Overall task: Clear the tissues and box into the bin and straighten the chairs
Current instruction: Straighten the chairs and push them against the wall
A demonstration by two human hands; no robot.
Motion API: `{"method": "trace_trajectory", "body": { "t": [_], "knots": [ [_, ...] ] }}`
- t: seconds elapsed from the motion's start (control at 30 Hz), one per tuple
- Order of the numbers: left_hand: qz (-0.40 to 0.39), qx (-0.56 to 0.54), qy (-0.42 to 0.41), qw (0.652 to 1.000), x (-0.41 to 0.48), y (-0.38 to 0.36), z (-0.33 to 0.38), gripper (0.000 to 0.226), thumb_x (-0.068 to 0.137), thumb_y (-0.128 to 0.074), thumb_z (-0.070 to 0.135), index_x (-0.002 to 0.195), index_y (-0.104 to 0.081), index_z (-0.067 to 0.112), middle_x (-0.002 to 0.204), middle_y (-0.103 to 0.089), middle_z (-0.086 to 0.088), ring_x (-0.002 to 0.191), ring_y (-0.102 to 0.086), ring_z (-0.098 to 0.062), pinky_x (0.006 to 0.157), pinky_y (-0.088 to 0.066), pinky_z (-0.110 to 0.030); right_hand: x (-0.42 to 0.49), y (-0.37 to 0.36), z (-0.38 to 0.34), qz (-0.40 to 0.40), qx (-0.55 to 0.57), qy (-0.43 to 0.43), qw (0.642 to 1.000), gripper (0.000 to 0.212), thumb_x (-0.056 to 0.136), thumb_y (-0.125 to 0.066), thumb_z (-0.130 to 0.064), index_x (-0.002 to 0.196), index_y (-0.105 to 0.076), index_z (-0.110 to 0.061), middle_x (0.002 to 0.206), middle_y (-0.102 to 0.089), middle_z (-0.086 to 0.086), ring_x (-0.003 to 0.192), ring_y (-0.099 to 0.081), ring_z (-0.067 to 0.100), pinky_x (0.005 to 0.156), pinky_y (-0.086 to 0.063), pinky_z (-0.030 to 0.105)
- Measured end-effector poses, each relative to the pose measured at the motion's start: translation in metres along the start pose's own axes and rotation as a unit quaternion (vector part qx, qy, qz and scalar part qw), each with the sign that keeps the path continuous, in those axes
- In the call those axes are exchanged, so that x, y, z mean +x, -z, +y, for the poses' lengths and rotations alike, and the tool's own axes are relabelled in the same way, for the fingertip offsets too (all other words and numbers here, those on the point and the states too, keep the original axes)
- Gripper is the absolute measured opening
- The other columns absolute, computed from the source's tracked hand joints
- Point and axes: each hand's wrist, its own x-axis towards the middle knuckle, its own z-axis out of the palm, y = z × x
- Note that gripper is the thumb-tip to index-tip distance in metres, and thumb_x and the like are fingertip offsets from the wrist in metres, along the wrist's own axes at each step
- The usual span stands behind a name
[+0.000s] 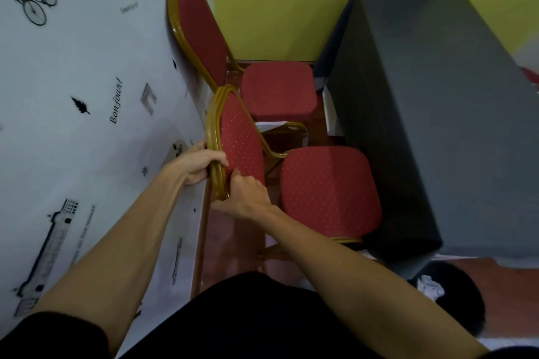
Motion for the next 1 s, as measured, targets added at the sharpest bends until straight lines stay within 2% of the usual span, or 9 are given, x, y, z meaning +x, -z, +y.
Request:
{"method": "trace_trajectory", "body": {
  "t": [0.07, 0.3, 0.43, 0.53, 0.67, 0.8, 0.9, 0.97, 1.0],
  "knots": [
    [-0.004, 0.001, 0.003, 1.000, 0.002, -0.003, 0.002, 0.058, 0.069, -0.064, -0.019, 0.113, -0.064, 0.019, 0.109, -0.068, -0.014, 0.103, -0.067, -0.029, 0.079, -0.060, -0.039, -0.001, 0.000, 0.002, 0.012, -0.002, -0.001, 1.000, 0.085, 0.070, -0.079, -0.056, 0.130, -0.050, -0.003, 0.120, -0.067, 0.017, 0.111, -0.065, 0.039, 0.091, -0.053, 0.044],
    [-0.029, 0.018, 0.012, 0.999, 0.010, -0.008, 0.009, 0.066, 0.069, -0.065, -0.017, 0.122, -0.060, 0.022, 0.115, -0.065, -0.016, 0.107, -0.065, -0.031, 0.087, -0.058, -0.043, 0.003, 0.005, 0.012, 0.019, 0.005, -0.009, 1.000, 0.076, 0.071, -0.077, -0.057, 0.123, -0.053, -0.008, 0.112, -0.068, 0.014, 0.103, -0.066, 0.037, 0.083, -0.052, 0.042],
    [-0.024, 0.018, 0.017, 0.999, 0.011, -0.005, 0.011, 0.066, 0.070, -0.064, -0.017, 0.121, -0.059, 0.025, 0.120, -0.064, -0.018, 0.112, -0.064, -0.035, 0.094, -0.056, -0.047, 0.004, 0.004, 0.013, 0.014, 0.014, -0.014, 1.000, 0.069, 0.072, -0.075, -0.059, 0.118, -0.056, -0.011, 0.109, -0.068, 0.012, 0.101, -0.066, 0.036, 0.081, -0.052, 0.041],
    [-0.009, 0.028, 0.009, 1.000, 0.011, -0.007, 0.011, 0.063, 0.069, -0.063, -0.017, 0.117, -0.060, 0.024, 0.113, -0.064, -0.017, 0.105, -0.066, -0.032, 0.092, -0.056, -0.047, 0.006, 0.009, 0.018, -0.002, 0.030, -0.015, 0.999, 0.068, 0.071, -0.074, -0.064, 0.114, -0.059, -0.014, 0.105, -0.069, 0.011, 0.098, -0.066, 0.033, 0.083, -0.057, 0.045],
    [0.013, 0.053, -0.009, 0.998, 0.008, -0.012, 0.010, 0.058, 0.070, -0.061, -0.016, 0.119, -0.061, 0.015, 0.104, -0.063, -0.017, 0.101, -0.062, -0.033, 0.101, -0.050, -0.053, 0.011, 0.017, 0.026, -0.047, 0.056, -0.004, 0.997, 0.066, 0.069, -0.077, -0.068, 0.106, -0.062, -0.016, 0.096, -0.069, 0.005, 0.087, -0.066, 0.026, 0.078, -0.059, 0.047],
    [0.015, 0.087, -0.019, 0.996, 0.005, -0.016, 0.014, 0.055, 0.070, -0.060, -0.015, 0.119, -0.060, 0.011, 0.099, -0.063, -0.015, 0.100, -0.063, -0.033, 0.095, -0.054, -0.051, 0.014, 0.028, 0.033, -0.074, 0.124, -0.002, 0.990, 0.061, 0.073, -0.069, -0.072, 0.110, -0.069, -0.025, 0.099, -0.072, -0.005, 0.091, -0.067, 0.017, 0.077, -0.057, 0.035],
    [0.012, 0.092, -0.014, 0.996, 0.005, -0.013, 0.023, 0.045, 0.075, -0.067, -0.003, 0.115, -0.063, 0.019, 0.101, -0.071, -0.010, 0.102, -0.067, -0.030, 0.083, -0.057, -0.044, 0.016, 0.044, 0.044, -0.069, 0.158, -0.014, 0.985, 0.057, 0.078, -0.063, -0.072, 0.111, -0.071, -0.027, 0.090, -0.068, -0.019, 0.084, -0.065, 0.006, 0.070, -0.051, 0.022],
    [0.018, 0.062, -0.020, 0.998, 0.008, -0.007, 0.034, 0.048, 0.079, -0.072, 0.011, 0.126, -0.062, 0.019, 0.103, -0.074, -0.004, 0.105, -0.067, -0.028, 0.087, -0.054, -0.042, 0.025, 0.057, 0.050, -0.049, 0.174, -0.018, 0.983, 0.059, 0.086, -0.063, -0.064, 0.125, -0.069, -0.021, 0.096, -0.064, -0.018, 0.090, -0.064, 0.006, 0.076, -0.048, 0.022],
    [0.030, 0.047, -0.024, 0.998, 0.011, -0.003, 0.042, 0.059, 0.080, -0.073, 0.017, 0.136, -0.055, 0.017, 0.106, -0.072, -0.002, 0.107, -0.066, -0.027, 0.091, -0.052, -0.044, 0.031, 0.065, 0.052, -0.036, 0.174, -0.017, 0.984, 0.057, 0.090, -0.062, -0.059, 0.129, -0.067, -0.017, 0.100, -0.064, -0.014, 0.096, -0.063, 0.009, 0.083, -0.048, 0.025]
  ]
}}
